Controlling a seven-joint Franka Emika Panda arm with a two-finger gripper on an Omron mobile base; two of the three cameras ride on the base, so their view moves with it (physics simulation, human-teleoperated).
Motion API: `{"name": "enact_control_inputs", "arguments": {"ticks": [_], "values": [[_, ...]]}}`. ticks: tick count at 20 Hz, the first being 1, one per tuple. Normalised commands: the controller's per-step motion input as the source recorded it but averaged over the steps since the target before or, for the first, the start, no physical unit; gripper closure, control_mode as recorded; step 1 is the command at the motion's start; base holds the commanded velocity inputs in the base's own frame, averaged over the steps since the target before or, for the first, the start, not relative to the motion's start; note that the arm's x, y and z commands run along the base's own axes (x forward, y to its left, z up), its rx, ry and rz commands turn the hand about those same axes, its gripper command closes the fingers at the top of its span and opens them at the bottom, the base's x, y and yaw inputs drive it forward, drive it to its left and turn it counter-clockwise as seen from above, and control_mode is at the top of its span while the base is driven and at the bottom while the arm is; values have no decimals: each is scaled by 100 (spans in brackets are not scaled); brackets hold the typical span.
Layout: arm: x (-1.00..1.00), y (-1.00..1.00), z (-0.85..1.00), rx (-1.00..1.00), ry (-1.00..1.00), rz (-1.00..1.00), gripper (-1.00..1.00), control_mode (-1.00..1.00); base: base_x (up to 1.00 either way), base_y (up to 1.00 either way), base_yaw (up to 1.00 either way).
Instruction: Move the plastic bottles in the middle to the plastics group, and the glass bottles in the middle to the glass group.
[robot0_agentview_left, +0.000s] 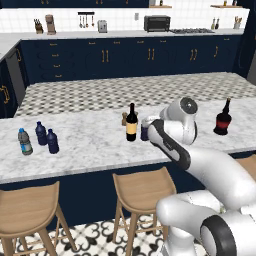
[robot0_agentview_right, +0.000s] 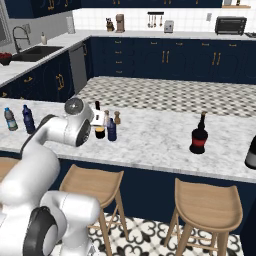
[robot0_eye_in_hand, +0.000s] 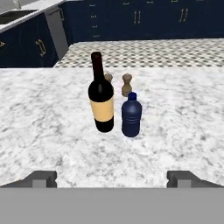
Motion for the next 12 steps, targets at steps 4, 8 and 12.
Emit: {"name": "enact_control_inputs", "arguments": {"ticks": [4, 8, 12], "values": [[7, -48, 0, -5, 24, -9, -100, -100, 0, 0, 0], [16, 0, 0, -3, 15, 11, -100, -100, 0, 0, 0], [34, -1, -1, -2, 1, 23, -100, -100, 0, 0, 0]]}}
